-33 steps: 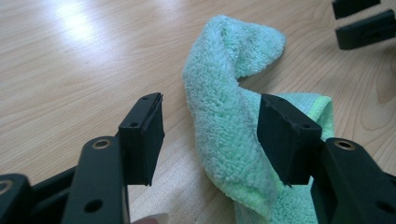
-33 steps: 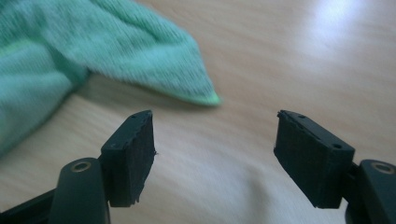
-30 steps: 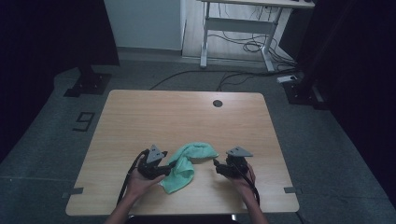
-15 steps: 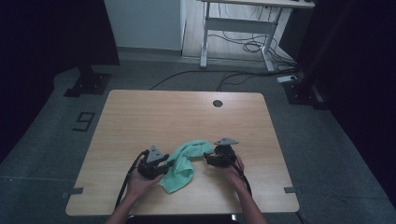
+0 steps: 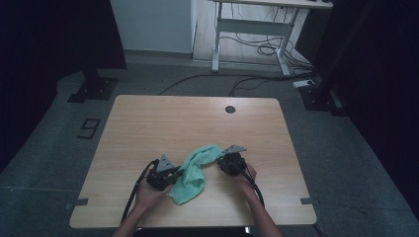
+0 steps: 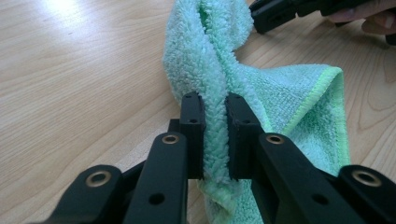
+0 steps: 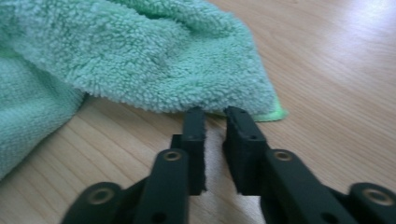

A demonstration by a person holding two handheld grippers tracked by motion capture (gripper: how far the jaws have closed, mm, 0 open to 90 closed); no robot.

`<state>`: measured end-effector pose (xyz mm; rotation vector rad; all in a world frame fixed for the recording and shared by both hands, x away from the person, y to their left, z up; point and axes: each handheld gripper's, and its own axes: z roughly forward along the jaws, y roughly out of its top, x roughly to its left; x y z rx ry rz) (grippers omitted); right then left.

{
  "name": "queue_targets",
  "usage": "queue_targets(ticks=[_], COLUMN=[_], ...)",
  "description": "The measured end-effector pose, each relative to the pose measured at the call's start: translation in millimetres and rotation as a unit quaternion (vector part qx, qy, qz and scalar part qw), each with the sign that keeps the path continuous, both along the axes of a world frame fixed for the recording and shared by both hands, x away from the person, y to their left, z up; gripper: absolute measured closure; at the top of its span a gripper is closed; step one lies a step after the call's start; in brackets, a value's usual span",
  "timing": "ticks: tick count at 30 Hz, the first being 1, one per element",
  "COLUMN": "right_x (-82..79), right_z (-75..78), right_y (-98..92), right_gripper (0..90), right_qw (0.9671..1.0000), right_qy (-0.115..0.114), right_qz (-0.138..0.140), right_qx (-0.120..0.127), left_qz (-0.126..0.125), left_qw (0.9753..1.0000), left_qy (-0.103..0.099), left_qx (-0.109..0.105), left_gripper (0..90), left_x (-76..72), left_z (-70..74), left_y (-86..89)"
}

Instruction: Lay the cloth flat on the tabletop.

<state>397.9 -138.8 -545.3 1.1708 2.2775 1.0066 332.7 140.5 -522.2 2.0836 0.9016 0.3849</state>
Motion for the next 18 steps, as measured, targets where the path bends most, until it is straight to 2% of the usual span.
queue_targets(ticks=[2,4,7,9,10,11,13,16,18], right_x=[-0.8,-2.3,-3.2,1.5,1.5,8.7,16.2,22.8,31.8], right_z=[2.6,7.2,14.4,17.4,17.4,19.0,19.9,18.6,10.6], right_y=[-3.0,-6.0,-9.9,-10.0,-10.0,-8.1,-4.3,1.1,6.7], right_gripper=[84.1,82.3,69.0,58.7,58.7,52.8,47.7,43.6,41.0], right_qw=[0.9999,0.9998,0.9989,0.9987,0.9987,0.9984,0.9979,0.998,0.9986], right_qy=[-0.001,-0.008,-0.02,-0.019,-0.019,-0.023,-0.02,-0.016,0.001], right_qz=[-0.002,-0.007,-0.012,-0.014,-0.014,-0.017,-0.018,-0.02,-0.021], right_qx=[0.012,0.018,0.041,0.045,0.045,0.049,0.058,0.058,0.049], left_qz=[0.0,0.0,-0.001,-0.001,-0.001,-0.002,-0.003,-0.003,-0.003], left_qw=[1.0,1.0,1.0,1.0,1.0,1.0,1.0,1.0,1.0], left_qy=[0.0,0.0,0.002,0.002,0.002,0.001,0.001,0.003,0.003], left_qx=[-0.001,-0.002,-0.004,-0.003,-0.003,-0.003,-0.004,-0.005,-0.004], left_gripper=[81.0,81.6,81.8,81.8,81.8,81.8,82.0,82.3,82.8], left_x=[0.0,0.2,0.4,0.1,0.1,-0.1,0.0,0.5,1.1], left_z=[0.2,0.5,0.6,0.5,0.5,0.5,0.2,-0.3,-0.9], left_y=[0.3,1.0,1.1,0.8,0.8,0.3,0.0,-0.3,-0.3])
